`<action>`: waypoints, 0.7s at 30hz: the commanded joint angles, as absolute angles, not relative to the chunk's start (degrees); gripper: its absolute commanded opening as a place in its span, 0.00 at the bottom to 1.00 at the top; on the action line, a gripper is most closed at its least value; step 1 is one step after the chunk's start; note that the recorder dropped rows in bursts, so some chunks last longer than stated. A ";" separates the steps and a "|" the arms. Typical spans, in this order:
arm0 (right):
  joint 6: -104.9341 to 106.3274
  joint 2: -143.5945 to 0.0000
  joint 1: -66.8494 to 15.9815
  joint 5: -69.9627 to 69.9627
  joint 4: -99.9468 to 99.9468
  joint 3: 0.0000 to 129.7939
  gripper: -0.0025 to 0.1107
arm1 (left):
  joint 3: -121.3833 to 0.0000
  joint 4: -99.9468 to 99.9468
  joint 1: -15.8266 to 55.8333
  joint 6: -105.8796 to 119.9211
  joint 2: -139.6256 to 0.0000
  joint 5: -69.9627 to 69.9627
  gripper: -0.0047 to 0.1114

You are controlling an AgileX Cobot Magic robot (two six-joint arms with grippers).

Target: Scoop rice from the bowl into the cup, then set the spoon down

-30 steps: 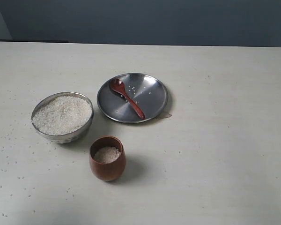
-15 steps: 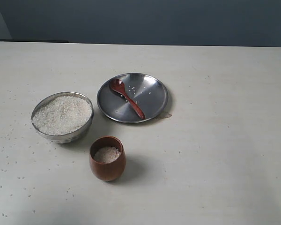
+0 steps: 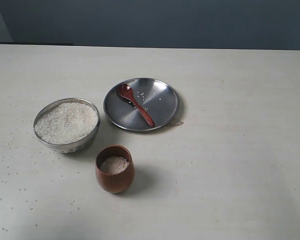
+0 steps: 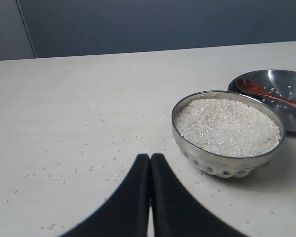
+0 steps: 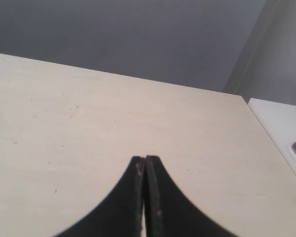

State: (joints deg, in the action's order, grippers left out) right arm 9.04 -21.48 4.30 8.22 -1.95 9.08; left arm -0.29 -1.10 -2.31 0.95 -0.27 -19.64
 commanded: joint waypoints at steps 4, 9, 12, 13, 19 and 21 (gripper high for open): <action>7.69 -21.49 4.58 7.58 -1.52 8.54 0.02 | 0.00 -0.96 -2.44 0.69 0.00 -19.14 0.04; 5.86 -21.49 4.68 6.66 -0.67 5.15 0.02 | 0.00 -0.96 -2.44 0.69 0.00 -19.14 0.04; 5.86 -21.49 4.68 5.34 -0.67 2.56 0.02 | 0.00 -0.96 -2.44 0.69 0.00 -19.14 0.04; 5.86 -21.49 4.68 4.47 -0.67 1.75 0.02 | 0.00 -0.96 -2.44 0.69 0.00 -19.14 0.04; 5.86 -21.49 6.67 0.00 -0.80 0.00 0.02 | 0.00 -0.96 -2.44 0.69 0.00 -19.14 0.04; 5.86 -21.49 6.65 0.00 -0.69 0.00 0.02 | 0.00 -0.96 -2.44 0.69 0.00 -19.14 0.04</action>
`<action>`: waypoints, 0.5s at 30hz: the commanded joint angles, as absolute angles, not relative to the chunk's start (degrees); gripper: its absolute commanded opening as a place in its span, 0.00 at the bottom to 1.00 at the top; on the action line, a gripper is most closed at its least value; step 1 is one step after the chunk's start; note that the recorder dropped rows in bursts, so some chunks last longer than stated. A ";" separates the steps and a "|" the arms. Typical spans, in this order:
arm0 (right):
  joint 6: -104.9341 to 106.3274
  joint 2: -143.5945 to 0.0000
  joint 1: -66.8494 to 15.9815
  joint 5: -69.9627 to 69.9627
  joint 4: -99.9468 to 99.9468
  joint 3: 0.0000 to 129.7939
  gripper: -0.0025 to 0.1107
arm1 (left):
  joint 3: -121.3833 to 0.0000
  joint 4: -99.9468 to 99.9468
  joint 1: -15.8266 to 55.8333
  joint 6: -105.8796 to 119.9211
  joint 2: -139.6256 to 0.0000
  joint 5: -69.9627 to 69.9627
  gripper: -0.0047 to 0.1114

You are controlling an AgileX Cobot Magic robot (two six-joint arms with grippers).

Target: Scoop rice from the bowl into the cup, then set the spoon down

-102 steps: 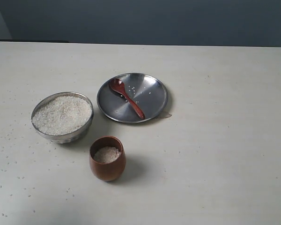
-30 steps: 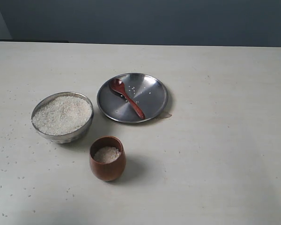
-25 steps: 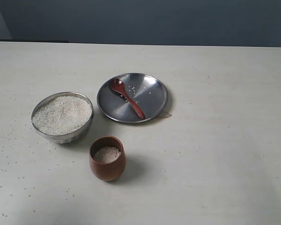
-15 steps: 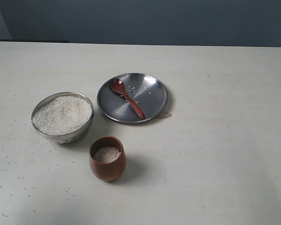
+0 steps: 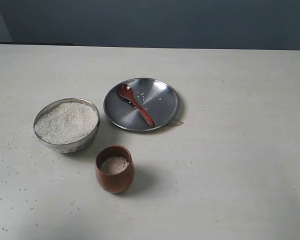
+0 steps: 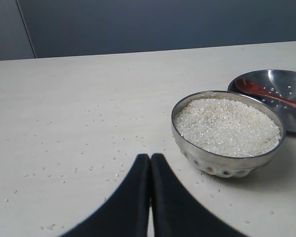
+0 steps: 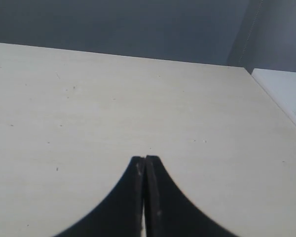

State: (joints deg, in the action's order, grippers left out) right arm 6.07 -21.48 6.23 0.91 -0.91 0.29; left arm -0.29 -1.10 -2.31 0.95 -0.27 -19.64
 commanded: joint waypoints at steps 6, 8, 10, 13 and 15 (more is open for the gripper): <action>5.86 -18.81 6.65 4.86 -0.69 0.00 0.02 | 0.00 -0.96 -2.44 0.69 0.00 -19.14 0.04; 5.73 -14.66 6.65 6.01 0.00 0.00 0.02 | 0.00 -0.96 -2.44 0.69 0.00 -19.14 0.04; 5.73 -10.99 6.65 7.54 0.60 0.00 0.02 | 0.00 -0.96 -2.44 0.69 0.00 -19.14 0.04; 5.54 -7.06 6.65 10.19 0.69 0.00 0.02 | 0.00 -0.96 -2.44 0.69 0.00 -19.14 0.04; 5.32 -4.91 6.65 10.94 1.02 0.00 0.02 | 0.00 -0.96 -2.44 0.69 0.00 -19.14 0.04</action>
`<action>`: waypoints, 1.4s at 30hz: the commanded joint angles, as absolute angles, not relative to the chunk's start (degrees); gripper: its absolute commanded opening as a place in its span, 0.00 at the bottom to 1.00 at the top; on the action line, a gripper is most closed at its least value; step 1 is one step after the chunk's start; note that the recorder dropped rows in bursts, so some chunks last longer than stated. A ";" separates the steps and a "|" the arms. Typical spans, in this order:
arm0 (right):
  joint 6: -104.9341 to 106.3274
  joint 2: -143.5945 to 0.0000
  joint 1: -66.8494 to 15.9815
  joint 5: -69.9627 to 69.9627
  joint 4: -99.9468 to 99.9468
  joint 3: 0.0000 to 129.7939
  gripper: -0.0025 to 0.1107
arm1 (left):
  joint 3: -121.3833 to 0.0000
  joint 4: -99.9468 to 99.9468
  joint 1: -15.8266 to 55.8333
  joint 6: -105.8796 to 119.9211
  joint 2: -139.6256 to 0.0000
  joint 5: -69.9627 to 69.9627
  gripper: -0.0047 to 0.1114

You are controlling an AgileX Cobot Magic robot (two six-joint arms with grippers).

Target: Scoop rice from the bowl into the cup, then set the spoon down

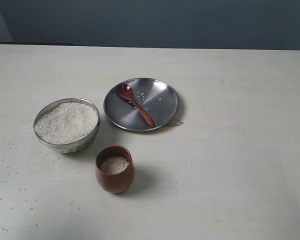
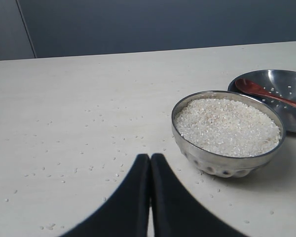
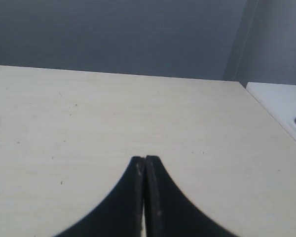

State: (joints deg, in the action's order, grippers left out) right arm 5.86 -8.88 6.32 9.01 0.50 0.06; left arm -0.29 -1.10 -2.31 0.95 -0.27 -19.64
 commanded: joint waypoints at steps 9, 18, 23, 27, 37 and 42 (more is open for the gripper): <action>5.32 0.00 6.65 17.48 1.64 0.00 0.02 | 0.00 -0.80 -2.44 0.69 0.00 -19.14 0.04; 5.32 0.00 6.65 17.49 1.68 0.00 0.02 | 0.00 -0.80 -2.44 0.69 0.00 -19.14 0.04; 5.32 0.00 6.65 17.49 1.68 0.00 0.02 | 0.00 -0.80 -2.44 0.69 0.00 -19.14 0.04; 5.32 0.00 6.65 17.49 1.68 0.00 0.02 | 0.00 -0.80 -2.44 0.69 0.00 -19.14 0.04; 5.32 0.00 6.65 17.49 1.78 0.00 0.02 | 0.00 -0.80 -2.44 0.69 0.00 -19.14 0.04; 5.32 0.00 6.65 17.49 1.78 0.00 0.02 | 0.00 -0.80 -2.44 0.69 0.00 -19.14 0.04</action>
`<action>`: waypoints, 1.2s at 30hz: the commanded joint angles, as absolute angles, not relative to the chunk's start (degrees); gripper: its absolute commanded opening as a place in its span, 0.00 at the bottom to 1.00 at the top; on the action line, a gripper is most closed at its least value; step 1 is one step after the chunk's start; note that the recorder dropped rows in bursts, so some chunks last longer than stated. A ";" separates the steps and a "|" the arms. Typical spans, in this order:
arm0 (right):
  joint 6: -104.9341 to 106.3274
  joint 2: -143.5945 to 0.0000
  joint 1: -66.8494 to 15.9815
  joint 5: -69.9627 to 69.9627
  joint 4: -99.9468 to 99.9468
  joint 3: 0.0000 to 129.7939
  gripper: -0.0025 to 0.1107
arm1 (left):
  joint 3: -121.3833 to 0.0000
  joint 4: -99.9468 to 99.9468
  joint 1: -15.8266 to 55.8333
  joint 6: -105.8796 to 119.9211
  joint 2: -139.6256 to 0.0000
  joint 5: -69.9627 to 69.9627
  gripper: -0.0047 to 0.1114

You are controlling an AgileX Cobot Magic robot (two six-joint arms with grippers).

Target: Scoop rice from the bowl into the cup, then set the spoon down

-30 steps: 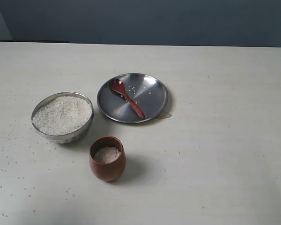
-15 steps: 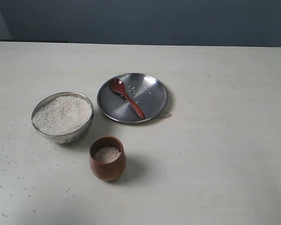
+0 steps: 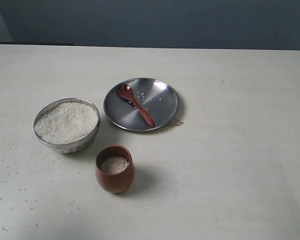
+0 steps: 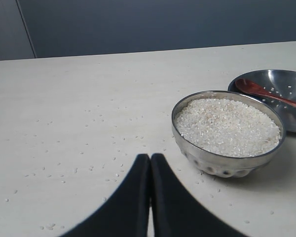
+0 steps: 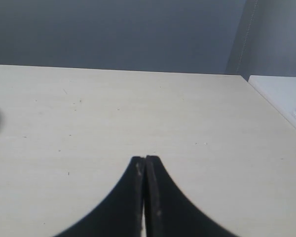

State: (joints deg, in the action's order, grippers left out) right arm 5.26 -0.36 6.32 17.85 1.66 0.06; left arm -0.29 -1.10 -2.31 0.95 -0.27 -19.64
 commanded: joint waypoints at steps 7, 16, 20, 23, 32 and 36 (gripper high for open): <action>5.32 0.00 6.65 17.49 1.90 0.00 0.02 | 0.00 -0.80 -2.44 0.69 0.00 -19.14 0.04; 5.32 0.00 6.65 12.02 1.64 0.00 0.02 | 0.00 -0.80 -2.44 0.69 0.00 -19.14 0.04; 5.32 0.00 6.65 10.85 1.64 0.00 0.02 | 0.00 -0.80 -2.44 0.69 0.00 -19.14 0.04; 5.32 0.00 6.65 10.62 1.64 0.00 0.02 | 0.00 -0.80 -2.44 0.69 0.00 -19.14 0.04; 5.32 0.00 6.65 13.69 2.33 0.85 0.02 | 0.00 -0.80 -2.44 0.69 0.00 -19.14 0.04; 5.32 0.00 6.65 16.21 2.49 1.09 0.02 | 0.00 -0.80 -2.44 0.69 0.00 -19.14 0.04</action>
